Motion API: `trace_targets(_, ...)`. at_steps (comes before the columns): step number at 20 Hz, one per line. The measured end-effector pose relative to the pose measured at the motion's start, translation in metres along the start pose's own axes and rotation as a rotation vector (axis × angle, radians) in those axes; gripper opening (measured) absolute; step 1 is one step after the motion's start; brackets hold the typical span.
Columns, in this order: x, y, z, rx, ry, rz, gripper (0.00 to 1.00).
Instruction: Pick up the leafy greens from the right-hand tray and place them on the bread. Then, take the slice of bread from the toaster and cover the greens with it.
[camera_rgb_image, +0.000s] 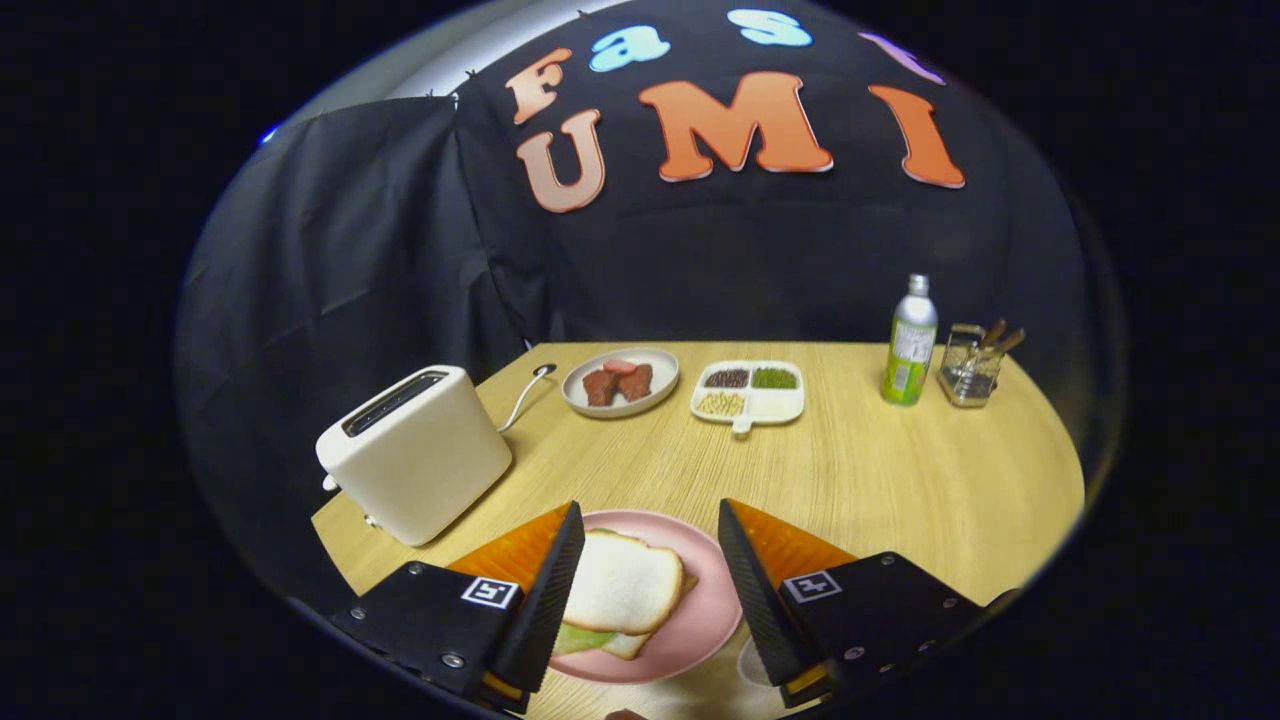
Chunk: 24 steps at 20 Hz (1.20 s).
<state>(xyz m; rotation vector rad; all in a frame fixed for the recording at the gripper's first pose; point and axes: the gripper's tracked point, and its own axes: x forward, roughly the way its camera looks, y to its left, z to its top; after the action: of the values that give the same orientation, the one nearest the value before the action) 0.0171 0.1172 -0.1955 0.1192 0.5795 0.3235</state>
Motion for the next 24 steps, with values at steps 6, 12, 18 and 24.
trace_targets(6, -0.024, -0.014, 0.072, -0.090, -0.264, -0.105, 0.94)
trace_targets(12, -0.056, -0.021, 0.119, -0.140, -0.459, -0.177, 0.94)
trace_targets(18, -0.078, -0.030, 0.142, -0.169, -0.579, -0.247, 0.95)
trace_targets(24, -0.081, -0.015, 0.144, -0.155, -0.583, -0.217, 0.95)
